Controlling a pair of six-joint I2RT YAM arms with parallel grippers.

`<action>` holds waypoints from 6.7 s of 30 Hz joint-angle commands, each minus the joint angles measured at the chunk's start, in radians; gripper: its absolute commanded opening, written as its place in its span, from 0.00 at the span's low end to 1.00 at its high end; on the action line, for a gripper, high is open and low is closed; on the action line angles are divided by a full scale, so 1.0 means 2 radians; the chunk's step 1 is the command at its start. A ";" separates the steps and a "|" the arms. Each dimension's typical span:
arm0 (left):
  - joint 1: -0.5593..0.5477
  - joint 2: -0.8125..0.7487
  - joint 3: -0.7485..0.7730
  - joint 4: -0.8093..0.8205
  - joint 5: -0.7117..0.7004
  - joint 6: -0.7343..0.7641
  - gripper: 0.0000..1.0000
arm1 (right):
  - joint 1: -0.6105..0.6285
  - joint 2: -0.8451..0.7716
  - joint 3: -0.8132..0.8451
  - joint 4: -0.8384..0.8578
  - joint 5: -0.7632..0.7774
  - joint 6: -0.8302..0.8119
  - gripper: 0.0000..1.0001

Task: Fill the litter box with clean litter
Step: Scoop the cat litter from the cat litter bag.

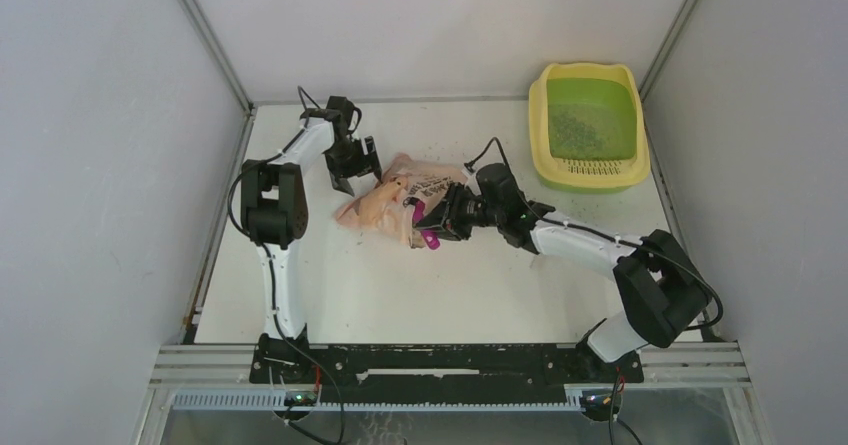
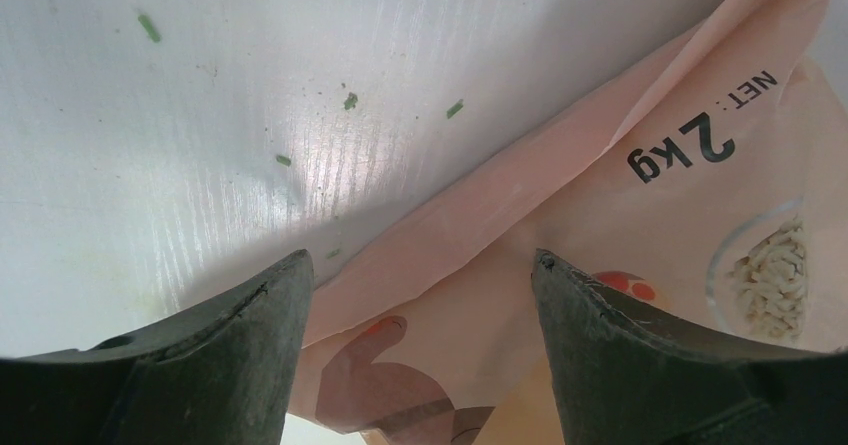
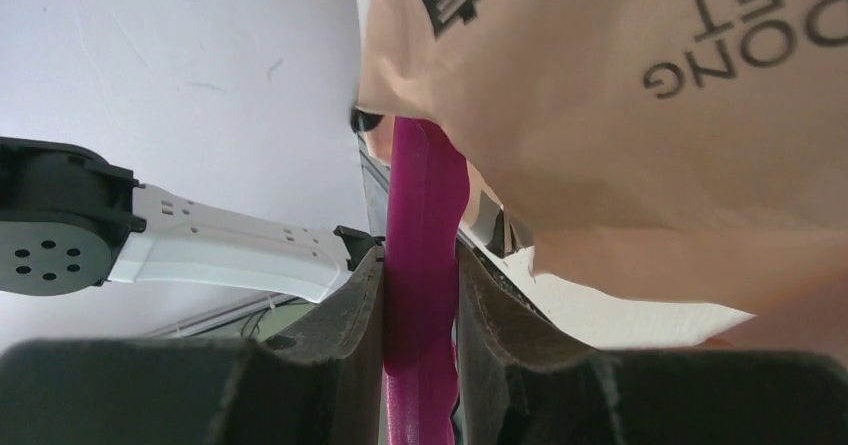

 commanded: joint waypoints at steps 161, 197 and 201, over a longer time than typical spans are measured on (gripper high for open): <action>-0.036 -0.083 -0.002 -0.062 -0.012 0.064 0.73 | 0.026 0.185 -0.165 0.300 -0.232 -0.037 0.00; -0.035 -0.118 -0.036 -0.052 -0.004 0.060 0.73 | 0.143 0.220 -0.266 0.624 -0.241 0.131 0.00; -0.037 -0.118 -0.035 -0.052 -0.004 0.058 0.73 | 0.144 0.219 -0.277 0.595 -0.229 0.109 0.06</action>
